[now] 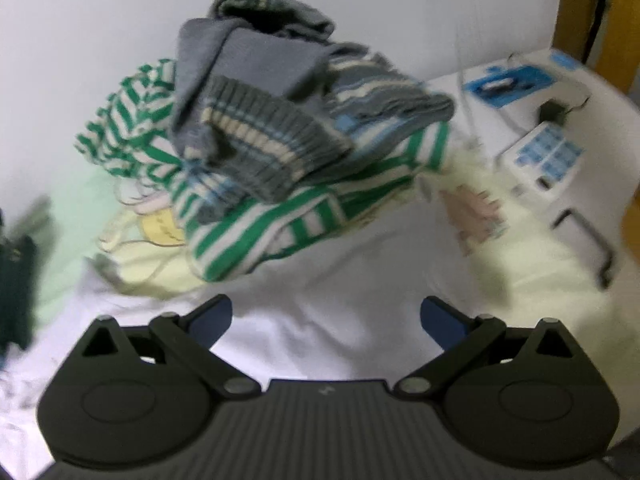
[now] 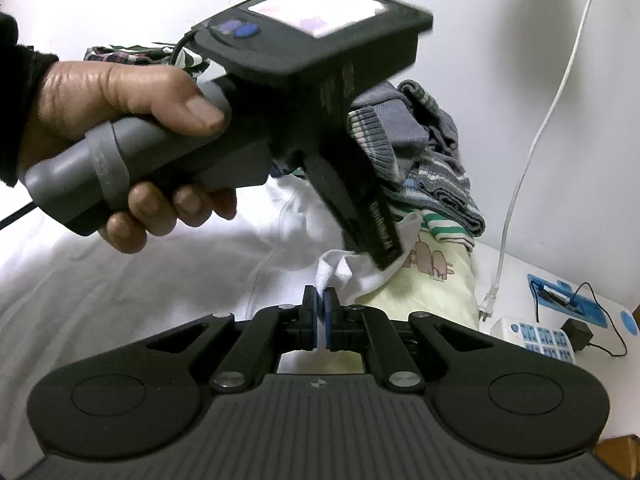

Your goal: Fold clothes

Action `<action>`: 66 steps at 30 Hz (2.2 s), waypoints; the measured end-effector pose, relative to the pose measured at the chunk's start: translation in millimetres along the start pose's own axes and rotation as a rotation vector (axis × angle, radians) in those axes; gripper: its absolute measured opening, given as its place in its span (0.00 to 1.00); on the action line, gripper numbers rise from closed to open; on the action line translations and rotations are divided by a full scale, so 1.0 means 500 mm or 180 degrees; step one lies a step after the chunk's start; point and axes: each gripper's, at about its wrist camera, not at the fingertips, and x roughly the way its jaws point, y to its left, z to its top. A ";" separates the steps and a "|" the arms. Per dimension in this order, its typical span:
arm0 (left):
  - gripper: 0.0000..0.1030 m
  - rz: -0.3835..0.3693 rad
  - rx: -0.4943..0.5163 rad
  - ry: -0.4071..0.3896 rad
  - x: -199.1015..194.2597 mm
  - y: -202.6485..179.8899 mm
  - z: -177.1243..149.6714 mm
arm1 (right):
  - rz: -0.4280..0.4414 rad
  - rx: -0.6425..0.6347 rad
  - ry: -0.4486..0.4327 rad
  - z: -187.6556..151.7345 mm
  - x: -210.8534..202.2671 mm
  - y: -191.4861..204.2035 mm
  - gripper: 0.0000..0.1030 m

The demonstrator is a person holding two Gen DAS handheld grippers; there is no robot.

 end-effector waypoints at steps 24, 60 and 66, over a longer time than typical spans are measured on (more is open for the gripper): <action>0.92 -0.0527 -0.0051 0.0045 0.024 -0.038 0.012 | 0.0023 0.0001 0.0020 -0.002 0.012 0.002 0.03; 0.01 -0.0107 -0.0582 -0.0462 -0.167 0.222 -0.040 | 0.0540 0.0833 -0.0115 0.123 -0.009 0.099 0.02; 0.00 -0.0044 -0.0673 -0.0525 -0.208 0.323 -0.119 | 0.0540 0.0859 -0.0087 0.149 0.005 0.197 0.02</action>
